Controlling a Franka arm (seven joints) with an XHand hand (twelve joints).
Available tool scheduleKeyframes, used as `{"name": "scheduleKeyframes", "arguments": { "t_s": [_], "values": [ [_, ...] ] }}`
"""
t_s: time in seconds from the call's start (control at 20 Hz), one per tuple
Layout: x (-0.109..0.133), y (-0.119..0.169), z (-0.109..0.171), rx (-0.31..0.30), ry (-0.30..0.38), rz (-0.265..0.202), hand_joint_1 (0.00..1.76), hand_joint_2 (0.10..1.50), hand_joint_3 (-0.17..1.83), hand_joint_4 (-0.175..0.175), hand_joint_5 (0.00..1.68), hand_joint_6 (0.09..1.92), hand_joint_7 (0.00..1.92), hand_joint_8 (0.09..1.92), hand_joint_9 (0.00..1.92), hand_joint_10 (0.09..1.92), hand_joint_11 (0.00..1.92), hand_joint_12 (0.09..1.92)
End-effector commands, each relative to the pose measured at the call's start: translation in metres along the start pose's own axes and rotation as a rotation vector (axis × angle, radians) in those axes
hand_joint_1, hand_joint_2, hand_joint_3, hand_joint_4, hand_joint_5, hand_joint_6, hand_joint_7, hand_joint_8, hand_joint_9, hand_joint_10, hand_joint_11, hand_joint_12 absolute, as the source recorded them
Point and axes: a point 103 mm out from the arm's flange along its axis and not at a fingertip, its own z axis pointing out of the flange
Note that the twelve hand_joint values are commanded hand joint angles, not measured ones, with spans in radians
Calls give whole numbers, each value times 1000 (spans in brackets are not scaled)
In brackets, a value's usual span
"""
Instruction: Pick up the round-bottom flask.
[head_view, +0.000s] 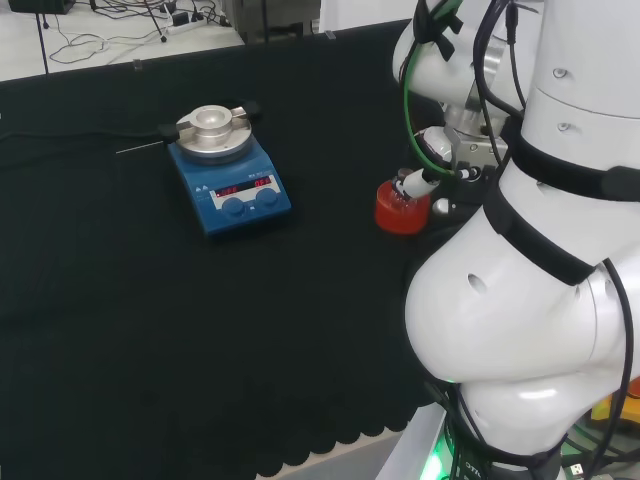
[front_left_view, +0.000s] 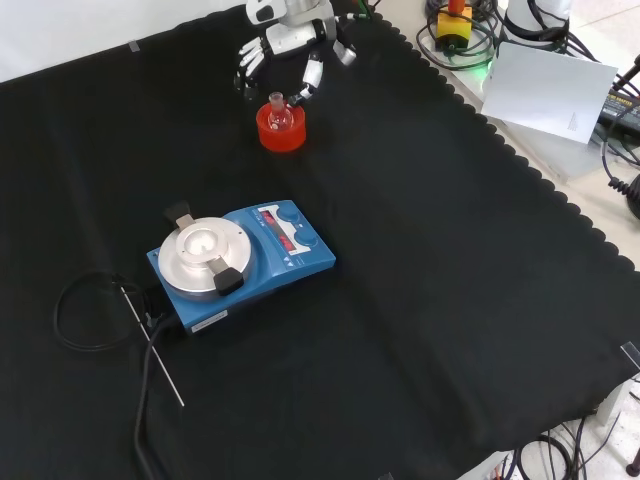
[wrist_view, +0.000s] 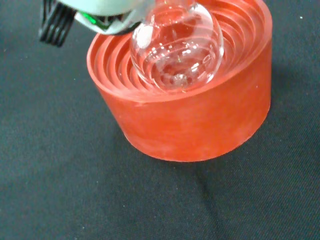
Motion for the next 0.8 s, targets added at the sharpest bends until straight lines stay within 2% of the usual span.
{"name": "scheduleKeyframes", "arguments": {
  "t_s": [0.05,0.8],
  "values": [
    [-3,2,3,3,7,1,914,626,694,-60,583,685,326,703,500,670,219,1407],
    [-6,7,3,-5,-3,-3,942,631,692,-70,660,720,368,715,546,673,270,1400]
  ]
}}
